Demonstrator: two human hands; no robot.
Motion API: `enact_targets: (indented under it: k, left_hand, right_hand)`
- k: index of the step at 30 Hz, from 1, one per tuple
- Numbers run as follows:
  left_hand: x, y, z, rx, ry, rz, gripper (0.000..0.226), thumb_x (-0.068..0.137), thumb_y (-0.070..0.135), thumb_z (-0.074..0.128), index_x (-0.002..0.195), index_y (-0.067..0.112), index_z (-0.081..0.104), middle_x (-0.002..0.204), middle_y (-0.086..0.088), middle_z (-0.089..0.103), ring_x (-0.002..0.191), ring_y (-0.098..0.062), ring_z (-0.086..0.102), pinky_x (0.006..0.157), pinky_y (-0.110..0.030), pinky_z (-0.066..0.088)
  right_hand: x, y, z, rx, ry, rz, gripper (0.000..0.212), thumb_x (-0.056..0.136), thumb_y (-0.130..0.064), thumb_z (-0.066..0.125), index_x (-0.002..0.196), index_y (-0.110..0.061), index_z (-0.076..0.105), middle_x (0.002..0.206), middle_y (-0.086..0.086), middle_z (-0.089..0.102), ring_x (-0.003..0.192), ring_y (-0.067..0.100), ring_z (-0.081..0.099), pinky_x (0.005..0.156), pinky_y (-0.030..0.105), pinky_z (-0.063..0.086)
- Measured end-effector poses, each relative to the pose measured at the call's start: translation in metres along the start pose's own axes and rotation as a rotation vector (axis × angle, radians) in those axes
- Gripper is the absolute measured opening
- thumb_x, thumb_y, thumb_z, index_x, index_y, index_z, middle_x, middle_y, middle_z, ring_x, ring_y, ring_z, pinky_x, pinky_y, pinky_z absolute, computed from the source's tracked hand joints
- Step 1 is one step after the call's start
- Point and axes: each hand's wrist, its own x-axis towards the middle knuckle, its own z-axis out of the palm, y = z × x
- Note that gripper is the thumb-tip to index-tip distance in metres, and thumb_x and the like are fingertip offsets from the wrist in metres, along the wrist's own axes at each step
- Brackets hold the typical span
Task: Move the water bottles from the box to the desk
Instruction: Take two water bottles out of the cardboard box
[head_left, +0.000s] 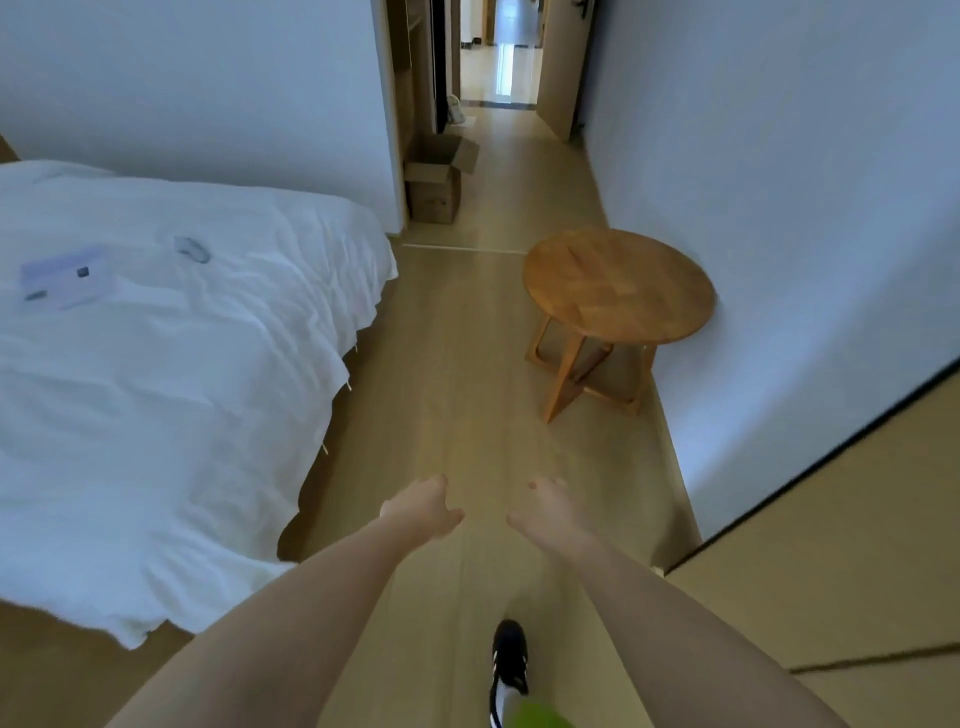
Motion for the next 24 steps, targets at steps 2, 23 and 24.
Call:
enact_targets:
  k: [2, 23, 24]
  left_hand:
    - [0.046, 0.016, -0.034, 0.015, -0.001, -0.005, 0.058, 0.091, 0.046, 0.051, 0.139, 0.016, 0.038, 0.136, -0.007, 0.049, 0.121, -0.025, 0.051, 0.099, -0.041, 0.045]
    - [0.499, 0.013, -0.343, -0.029, -0.029, 0.017, 0.035, 0.092, 0.031, 0.055, 0.124, 0.017, 0.050, 0.114, -0.001, 0.057, 0.103, -0.019, 0.058, 0.094, -0.037, 0.050]
    - [0.521, 0.013, -0.362, -0.027, -0.026, 0.023, 0.034, 0.092, 0.030, 0.055, 0.123, 0.018, 0.050, 0.113, 0.000, 0.057, 0.102, -0.018, 0.058, 0.094, -0.037, 0.050]
  right_hand:
    - [0.054, -0.009, -0.031, -0.076, -0.003, -0.025, 0.062, 0.086, -0.049, 0.062, 0.137, -0.016, 0.045, 0.136, 0.005, 0.048, 0.125, 0.025, 0.048, 0.100, 0.039, 0.045]
    - [0.535, -0.183, -0.222, -0.167, -0.028, -0.001, 0.058, 0.090, -0.050, 0.054, 0.136, -0.017, 0.042, 0.132, 0.006, 0.045, 0.122, 0.027, 0.044, 0.092, 0.041, 0.045]
    - [0.556, -0.194, -0.232, -0.158, -0.027, 0.004, 0.058, 0.090, -0.050, 0.054, 0.136, -0.017, 0.042, 0.133, 0.006, 0.045, 0.122, 0.027, 0.044, 0.093, 0.041, 0.045]
